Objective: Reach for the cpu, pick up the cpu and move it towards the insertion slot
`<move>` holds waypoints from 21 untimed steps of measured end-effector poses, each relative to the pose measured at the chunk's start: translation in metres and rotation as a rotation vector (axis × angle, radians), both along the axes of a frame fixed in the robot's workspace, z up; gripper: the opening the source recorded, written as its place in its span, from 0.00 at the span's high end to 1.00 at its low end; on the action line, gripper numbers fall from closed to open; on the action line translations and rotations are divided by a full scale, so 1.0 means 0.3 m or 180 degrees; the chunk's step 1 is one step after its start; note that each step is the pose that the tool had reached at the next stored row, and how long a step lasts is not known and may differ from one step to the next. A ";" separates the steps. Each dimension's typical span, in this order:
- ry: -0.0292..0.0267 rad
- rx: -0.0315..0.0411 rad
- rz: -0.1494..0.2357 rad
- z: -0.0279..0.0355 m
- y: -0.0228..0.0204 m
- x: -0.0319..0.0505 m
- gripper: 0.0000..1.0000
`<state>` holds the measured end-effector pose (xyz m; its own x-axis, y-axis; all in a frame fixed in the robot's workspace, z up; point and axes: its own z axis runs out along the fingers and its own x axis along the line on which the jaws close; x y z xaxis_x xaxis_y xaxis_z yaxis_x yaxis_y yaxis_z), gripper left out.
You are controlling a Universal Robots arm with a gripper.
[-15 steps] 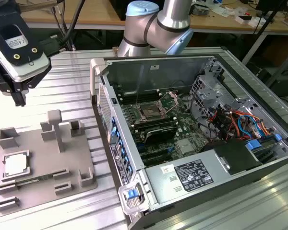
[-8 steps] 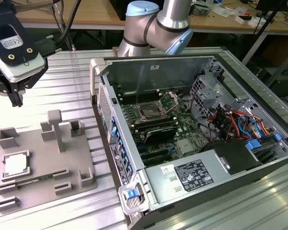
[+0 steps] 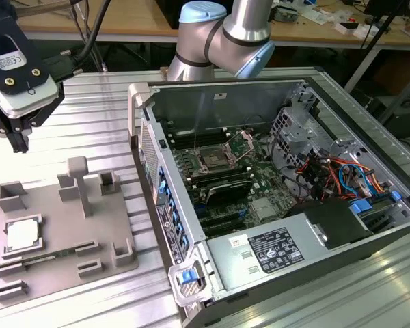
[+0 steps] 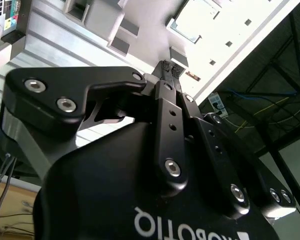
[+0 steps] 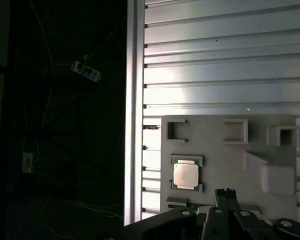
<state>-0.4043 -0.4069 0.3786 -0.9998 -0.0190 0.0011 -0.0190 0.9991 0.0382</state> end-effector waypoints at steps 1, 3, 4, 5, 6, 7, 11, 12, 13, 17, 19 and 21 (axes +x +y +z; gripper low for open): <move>0.0000 0.0000 0.0000 0.000 0.000 -0.002 0.89; 0.0001 0.0000 0.0000 0.000 0.000 -0.004 0.89; 0.0001 0.0000 0.0000 0.000 0.000 -0.006 0.89; 0.0002 0.0000 0.0000 0.000 0.000 -0.006 0.89; 0.0002 0.0000 0.0000 0.000 0.000 -0.007 0.89; 0.0002 0.0000 0.0000 0.000 0.000 -0.008 0.89; 0.0003 0.0000 0.0000 0.000 0.000 -0.012 0.89; 0.0003 0.0000 0.0000 -0.001 0.000 -0.013 0.89; 0.0003 0.0000 0.0000 -0.001 0.000 -0.015 0.89; 0.0004 0.0000 0.0000 -0.001 0.000 -0.019 0.89; 0.0004 0.0000 0.0000 -0.001 0.000 -0.021 0.89; 0.0004 0.0000 0.0000 -0.001 0.000 -0.023 0.89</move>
